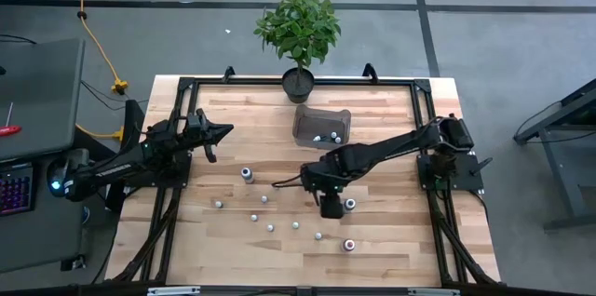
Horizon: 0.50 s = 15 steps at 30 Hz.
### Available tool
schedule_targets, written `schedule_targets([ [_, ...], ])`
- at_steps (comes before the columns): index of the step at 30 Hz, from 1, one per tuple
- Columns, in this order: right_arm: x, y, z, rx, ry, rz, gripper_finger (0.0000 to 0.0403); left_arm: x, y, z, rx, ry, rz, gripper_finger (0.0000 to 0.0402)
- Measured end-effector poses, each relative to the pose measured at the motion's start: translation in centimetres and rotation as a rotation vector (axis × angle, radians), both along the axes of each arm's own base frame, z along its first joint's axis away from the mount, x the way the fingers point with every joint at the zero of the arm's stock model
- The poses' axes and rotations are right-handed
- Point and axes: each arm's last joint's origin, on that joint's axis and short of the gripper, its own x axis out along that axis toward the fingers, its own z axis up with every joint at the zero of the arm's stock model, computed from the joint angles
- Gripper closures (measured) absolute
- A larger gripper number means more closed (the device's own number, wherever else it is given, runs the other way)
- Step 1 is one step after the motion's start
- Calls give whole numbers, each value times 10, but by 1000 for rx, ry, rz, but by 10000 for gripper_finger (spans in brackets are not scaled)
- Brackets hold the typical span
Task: Pick & Place food coloring
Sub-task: Put the small green food coloring bottle into the black bin
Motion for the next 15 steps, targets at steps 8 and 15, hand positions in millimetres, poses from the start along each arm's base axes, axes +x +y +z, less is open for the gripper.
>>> schedule_targets([
  [8,0,0,-7,72,113,-381,164,0,0,0,0,0,0,401],
  [15,1,5,-15,88,168,-562,163,0,0,0,0,0,0,401],
])
